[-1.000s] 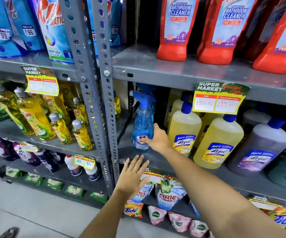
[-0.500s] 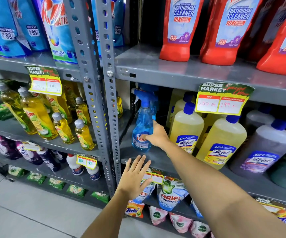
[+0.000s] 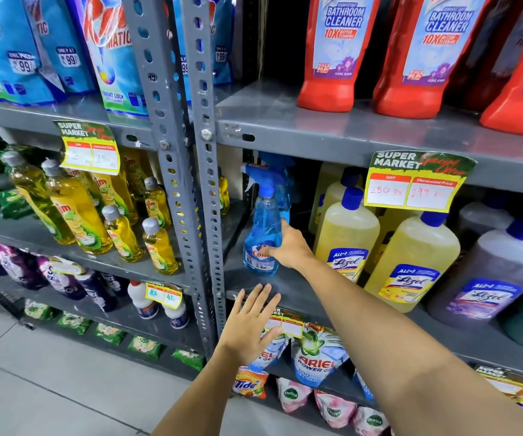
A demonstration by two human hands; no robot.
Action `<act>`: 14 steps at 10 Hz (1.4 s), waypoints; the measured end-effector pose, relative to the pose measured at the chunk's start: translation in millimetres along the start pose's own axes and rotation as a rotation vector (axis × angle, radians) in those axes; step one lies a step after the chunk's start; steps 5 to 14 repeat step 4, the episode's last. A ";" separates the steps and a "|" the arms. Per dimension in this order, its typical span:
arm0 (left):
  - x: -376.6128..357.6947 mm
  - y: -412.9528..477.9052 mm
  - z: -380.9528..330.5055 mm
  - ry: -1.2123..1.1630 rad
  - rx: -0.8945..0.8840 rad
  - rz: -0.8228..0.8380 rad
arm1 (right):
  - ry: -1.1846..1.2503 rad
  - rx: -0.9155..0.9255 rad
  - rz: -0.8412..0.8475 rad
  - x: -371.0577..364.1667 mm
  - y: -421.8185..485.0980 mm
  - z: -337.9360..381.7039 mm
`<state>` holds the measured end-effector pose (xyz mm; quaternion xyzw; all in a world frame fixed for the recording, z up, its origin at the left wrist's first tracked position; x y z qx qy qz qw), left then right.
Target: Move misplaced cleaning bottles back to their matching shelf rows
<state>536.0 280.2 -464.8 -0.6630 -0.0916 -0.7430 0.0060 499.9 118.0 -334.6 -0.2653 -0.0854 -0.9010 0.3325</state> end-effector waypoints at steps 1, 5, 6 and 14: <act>1.6 0.0 -0.7 -0.010 0.009 0.010 | 0.014 -0.007 0.012 0.9 -0.4 1.7; 0.5 2.6 3.7 0.059 -0.054 -0.003 | 0.136 0.079 -0.104 6.5 -28.5 -1.9; 0.5 2.6 3.7 0.059 -0.054 -0.003 | 0.136 0.079 -0.104 6.5 -28.5 -1.9; 0.5 2.6 3.7 0.059 -0.054 -0.003 | 0.136 0.079 -0.104 6.5 -28.5 -1.9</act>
Point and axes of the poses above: each hand's wrist, its own y-axis towards the middle knuckle, its own x-axis out of the back of the hand, z = x × y, the point moved 2 cm from there along y, towards the middle knuckle, and after that the axes turned 10 degrees about y, right-handed, at the moved point
